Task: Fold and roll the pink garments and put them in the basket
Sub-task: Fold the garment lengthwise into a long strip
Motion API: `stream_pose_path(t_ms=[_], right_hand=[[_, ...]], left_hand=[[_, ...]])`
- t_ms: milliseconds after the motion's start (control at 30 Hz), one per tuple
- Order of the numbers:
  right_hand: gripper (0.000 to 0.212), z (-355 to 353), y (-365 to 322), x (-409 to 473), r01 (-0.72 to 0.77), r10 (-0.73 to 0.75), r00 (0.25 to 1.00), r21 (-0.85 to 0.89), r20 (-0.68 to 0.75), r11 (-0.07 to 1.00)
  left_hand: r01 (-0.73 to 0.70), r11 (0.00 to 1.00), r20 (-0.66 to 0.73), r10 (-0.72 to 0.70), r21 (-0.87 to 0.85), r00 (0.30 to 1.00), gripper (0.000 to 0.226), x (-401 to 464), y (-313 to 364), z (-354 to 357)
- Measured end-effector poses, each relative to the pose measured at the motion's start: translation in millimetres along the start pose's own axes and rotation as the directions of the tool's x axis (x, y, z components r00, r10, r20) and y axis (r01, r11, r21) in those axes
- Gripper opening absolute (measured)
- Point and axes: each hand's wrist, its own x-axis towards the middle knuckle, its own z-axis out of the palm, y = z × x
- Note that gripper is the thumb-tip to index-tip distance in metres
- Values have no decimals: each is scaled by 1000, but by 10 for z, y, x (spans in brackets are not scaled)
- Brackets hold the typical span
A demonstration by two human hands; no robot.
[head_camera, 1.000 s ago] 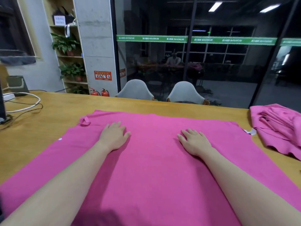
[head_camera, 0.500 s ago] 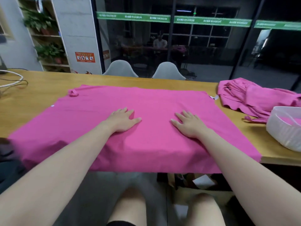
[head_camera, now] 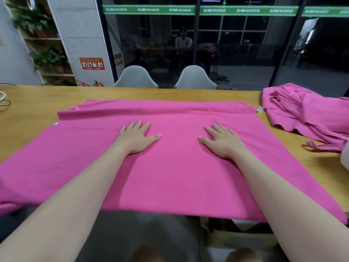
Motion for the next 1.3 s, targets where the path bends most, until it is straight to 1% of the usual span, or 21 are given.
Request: stream_pose_path(t_ms=[233,400,433,467,533,567,600,633,700,733,833,900,1000,1167,1300], right_hand=[[81,1,135,642,-17,17,1000,-2,-2,1000],[74,7,228,1110,-19,19,1000,1,10,1000],[72,-1,239,1182,-17,17,1000,10,2,1000],[69,-17,243,1229,-8,8,1000,27,-19,1000],[59,-34,218,1231,52,-49,995,39,-91,998],[53,-44,195,1188,98,-94,988,21,-124,995],[49,-55,171,1113,141,-139,980,2,-140,990],[48,-71,146,1012,174,-172,975,-4,-141,985],[49,-113,102,774,210,-208,971,12,-115,978],[50,-138,86,628,228,-225,969,16,-101,974],[57,-187,28,134,280,-277,959,43,-62,959],[68,-162,21,-277,308,-309,951,68,2,949],[90,-111,143,-894,343,-350,934,86,76,935],[87,-167,609,-1504,299,-305,950,84,71,951],[90,-160,755,-1854,317,-319,945,37,68,948]], left_hand=[[-15,1000,-7,15,-2,1000,99,681,-1,10],[-1,1000,1,1,-22,1000,110,1092,35,0],[-8,1000,-21,8,-29,1000,108,1146,53,-18],[-33,999,-62,31,-27,998,101,1161,79,-48],[-144,989,-170,149,41,974,78,1086,147,-101],[-216,973,-191,227,78,955,70,996,200,-126],[-283,956,-172,293,80,940,64,875,264,-132],[-338,939,-123,343,63,931,62,744,331,-116],[-380,924,0,380,34,925,70,488,456,-70],[-382,924,26,381,30,924,75,350,516,-55],[-405,914,26,404,36,914,81,15,622,-19],[-422,906,70,420,17,905,84,-237,652,-7],[-425,905,108,423,-3,900,89,-595,621,-4],[-340,940,96,338,12,936,102,-930,476,7],[-312,950,100,310,0,945,109,-1216,490,42]])
